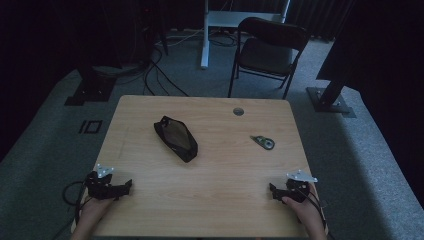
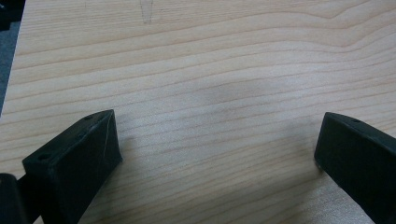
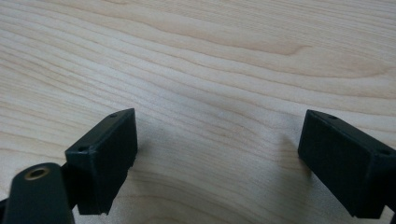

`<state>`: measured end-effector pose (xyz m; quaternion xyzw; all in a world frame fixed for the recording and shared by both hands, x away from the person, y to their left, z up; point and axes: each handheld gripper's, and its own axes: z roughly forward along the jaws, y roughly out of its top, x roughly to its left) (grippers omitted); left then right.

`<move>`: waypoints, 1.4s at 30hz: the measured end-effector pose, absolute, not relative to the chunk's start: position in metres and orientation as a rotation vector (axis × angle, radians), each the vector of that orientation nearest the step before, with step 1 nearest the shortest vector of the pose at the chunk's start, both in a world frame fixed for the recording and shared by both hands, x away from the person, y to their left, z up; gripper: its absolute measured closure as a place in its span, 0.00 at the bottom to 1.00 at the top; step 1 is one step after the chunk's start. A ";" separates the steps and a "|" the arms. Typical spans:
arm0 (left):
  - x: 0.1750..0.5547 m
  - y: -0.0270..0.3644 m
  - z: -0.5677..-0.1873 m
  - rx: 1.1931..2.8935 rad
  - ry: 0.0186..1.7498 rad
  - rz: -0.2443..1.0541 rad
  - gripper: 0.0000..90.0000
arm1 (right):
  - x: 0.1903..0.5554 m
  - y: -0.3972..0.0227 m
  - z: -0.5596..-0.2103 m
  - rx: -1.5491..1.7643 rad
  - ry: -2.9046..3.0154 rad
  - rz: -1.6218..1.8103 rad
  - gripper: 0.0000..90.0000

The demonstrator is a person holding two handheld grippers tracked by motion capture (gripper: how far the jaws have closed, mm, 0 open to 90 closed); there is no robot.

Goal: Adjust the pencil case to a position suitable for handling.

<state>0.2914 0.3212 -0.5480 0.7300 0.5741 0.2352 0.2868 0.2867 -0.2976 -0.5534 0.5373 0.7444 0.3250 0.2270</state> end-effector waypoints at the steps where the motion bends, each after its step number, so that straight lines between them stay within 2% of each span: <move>1: 0.291 0.321 -0.548 1.950 1.536 0.629 0.00 | 0.287 -0.298 -0.553 1.480 2.051 0.896 0.13; 18: 0.292 0.322 -0.548 1.951 1.536 0.629 0.00 | 0.284 -0.295 -0.553 1.462 2.048 0.890 0.13; 42: 0.292 0.322 -0.548 1.952 1.535 0.629 0.00 | 0.295 -0.264 -0.545 1.419 2.083 0.931 0.15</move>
